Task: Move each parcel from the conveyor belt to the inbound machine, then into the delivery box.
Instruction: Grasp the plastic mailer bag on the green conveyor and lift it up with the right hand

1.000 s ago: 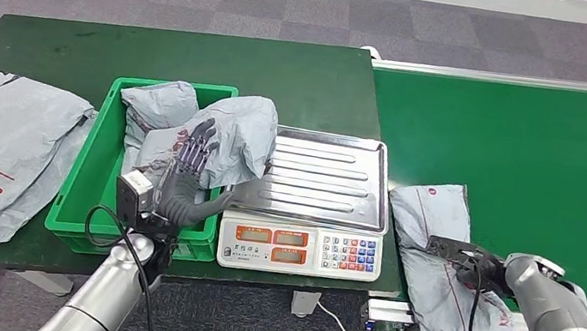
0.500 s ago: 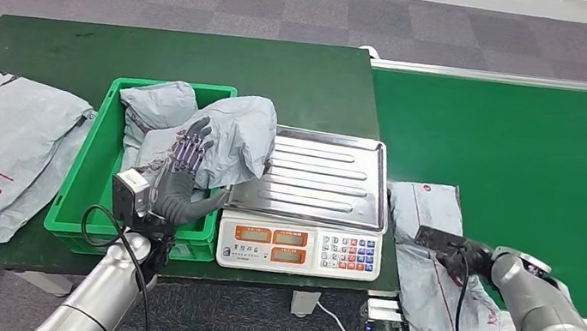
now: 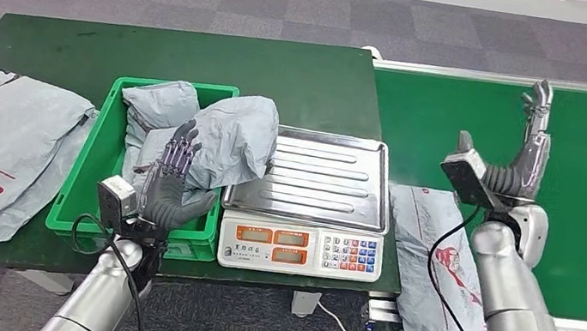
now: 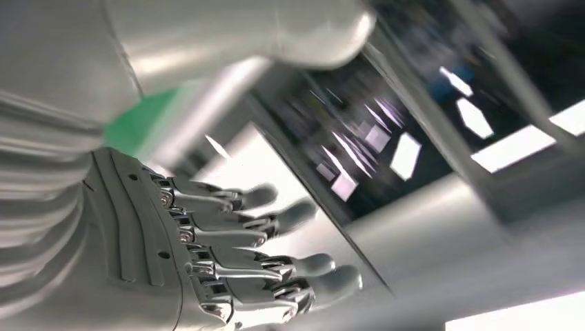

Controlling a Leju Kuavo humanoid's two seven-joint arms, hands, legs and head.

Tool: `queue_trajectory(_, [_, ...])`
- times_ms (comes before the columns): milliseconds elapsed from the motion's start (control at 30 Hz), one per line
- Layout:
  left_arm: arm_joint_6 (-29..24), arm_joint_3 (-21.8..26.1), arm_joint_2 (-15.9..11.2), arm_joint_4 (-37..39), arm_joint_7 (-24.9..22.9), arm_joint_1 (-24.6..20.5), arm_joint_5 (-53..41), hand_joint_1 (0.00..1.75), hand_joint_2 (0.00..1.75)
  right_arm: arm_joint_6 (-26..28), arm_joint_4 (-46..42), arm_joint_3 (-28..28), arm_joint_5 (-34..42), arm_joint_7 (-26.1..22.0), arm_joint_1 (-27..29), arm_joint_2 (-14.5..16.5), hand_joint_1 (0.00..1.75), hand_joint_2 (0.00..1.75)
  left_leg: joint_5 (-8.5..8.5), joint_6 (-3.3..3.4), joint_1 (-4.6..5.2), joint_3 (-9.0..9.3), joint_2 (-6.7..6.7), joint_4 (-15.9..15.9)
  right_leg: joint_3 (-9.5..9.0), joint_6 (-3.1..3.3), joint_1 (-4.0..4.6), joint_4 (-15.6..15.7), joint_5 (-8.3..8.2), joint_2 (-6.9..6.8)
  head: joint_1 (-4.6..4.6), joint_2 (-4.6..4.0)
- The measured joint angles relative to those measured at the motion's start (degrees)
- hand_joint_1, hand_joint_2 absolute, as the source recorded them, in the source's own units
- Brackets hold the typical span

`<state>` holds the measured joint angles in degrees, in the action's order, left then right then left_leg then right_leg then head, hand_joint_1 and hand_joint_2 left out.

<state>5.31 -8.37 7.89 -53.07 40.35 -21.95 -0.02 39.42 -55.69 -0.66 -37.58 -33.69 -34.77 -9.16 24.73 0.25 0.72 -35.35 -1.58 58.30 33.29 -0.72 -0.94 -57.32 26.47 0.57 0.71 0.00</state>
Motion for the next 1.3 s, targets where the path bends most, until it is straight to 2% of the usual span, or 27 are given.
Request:
queue_trajectory(100, [0.14,0.0,0.17,0.41,0.0,-0.38,0.02,0.0,1.75,0.38,-5.51,4.36,-1.54,-3.3,2.47,2.99,0.0,1.75,0.0,-0.01,0.0,0.01,0.01,-0.01,0.0,0.0,0.0,0.0,0.0,0.02,0.01,0.0])
queue_trajectory(167, [-0.07,0.0,0.25,0.58,0.0,-0.45,0.02,0.0,1.75,-2.15,-6.87,6.34,-3.62,-0.88,2.8,4.3,0.0,1.75,-0.01,-0.02,0.0,0.0,0.04,-0.02,-0.01,0.01,0.0,-0.01,-0.01,0.03,0.0,0.0])
queue_trajectory(200, [-0.27,0.01,0.25,0.59,0.0,-0.46,0.02,0.0,1.75,-5.69,-6.34,6.84,-5.9,3.27,2.22,4.62,0.0,1.75,-0.01,-0.02,0.0,0.01,0.1,-0.02,-0.01,0.02,0.0,-0.01,-0.02,0.08,-0.01,0.0])
queue_trajectory(233, [-0.43,0.01,0.25,0.56,0.0,-0.46,0.0,0.0,1.75,-11.35,-4.62,7.02,-8.81,9.55,0.97,4.74,0.0,1.75,-0.01,-0.03,0.0,0.02,0.19,-0.03,0.02,0.04,-0.01,-0.01,-0.04,0.17,-0.01,0.0])
queue_trajectory(333, [-0.02,0.02,0.18,0.61,0.0,-0.7,-0.32,0.0,1.75,-33.28,4.97,6.45,-15.87,30.17,-4.43,4.1,0.0,1.75,-0.08,0.02,0.01,0.04,0.39,-0.01,0.11,0.03,-0.02,0.02,-0.19,0.37,0.01,0.0])
queue_trajectory(367, [0.23,0.02,0.16,0.73,0.0,-0.87,-0.48,0.0,1.75,-38.47,8.1,6.21,-16.9,33.77,-5.63,3.7,0.0,1.75,-0.14,0.05,0.01,0.0,0.33,0.0,0.11,0.0,-0.02,0.03,-0.24,0.32,0.01,0.0])
queue_trajectory(400, [0.38,0.02,0.14,0.91,0.0,-1.08,-0.63,0.0,1.75,-41.31,10.85,5.96,-17.44,35.3,-6.37,3.34,0.0,1.75,-0.2,0.07,0.01,-0.05,0.21,0.01,0.12,-0.04,-0.02,0.03,-0.26,0.22,0.0,0.0])
queue_trajectory(500, [0.65,0.04,0.08,1.55,0.0,-1.72,-0.95,0.0,1.75,-43.78,17.58,4.93,-20.03,36.48,-8.33,2.42,0.0,1.75,-0.29,0.05,0.02,-0.16,-0.02,0.02,0.16,-0.07,-0.02,0.01,-0.28,0.01,0.01,0.0])
queue_trajectory(600, [0.86,0.04,0.31,2.69,0.0,-2.72,-1.13,0.0,1.75,-50.32,24.23,2.12,-24.53,39.88,-10.02,0.78,0.0,1.75,-0.28,0.05,0.0,-0.17,-0.07,0.02,0.14,-0.07,-0.01,0.04,-0.26,-0.02,0.0,0.0])
queue_trajectory(767, [0.83,0.04,0.49,4.74,0.0,-4.22,-1.16,0.0,1.75,-55.17,30.98,-1.44,-26.03,39.1,-9.76,-0.96,0.0,1.75,-0.25,0.03,0.03,-0.21,0.04,0.02,0.22,-0.07,-0.03,0.05,-0.26,0.05,-0.01,0.0])
queue_trajectory(1000, [0.73,0.04,0.59,5.43,0.0,-4.04,-1.18,0.0,1.75,-58.48,33.4,-2.98,-25.98,37.28,-9.47,-2.87,0.0,1.75,-0.25,0.03,0.02,-0.2,0.02,0.01,0.21,-0.07,-0.03,0.05,-0.26,0.1,0.01,0.0])
queue_trajectory(1300, [0.73,0.04,0.68,5.48,0.0,-3.92,-1.18,0.0,1.75,-60.22,34.19,-3.62,-25.83,35.93,-9.31,-3.59,0.0,1.75,-0.26,0.03,0.02,-0.19,0.03,0.01,0.19,-0.07,-0.03,0.04,-0.27,0.11,-0.01,0.0])
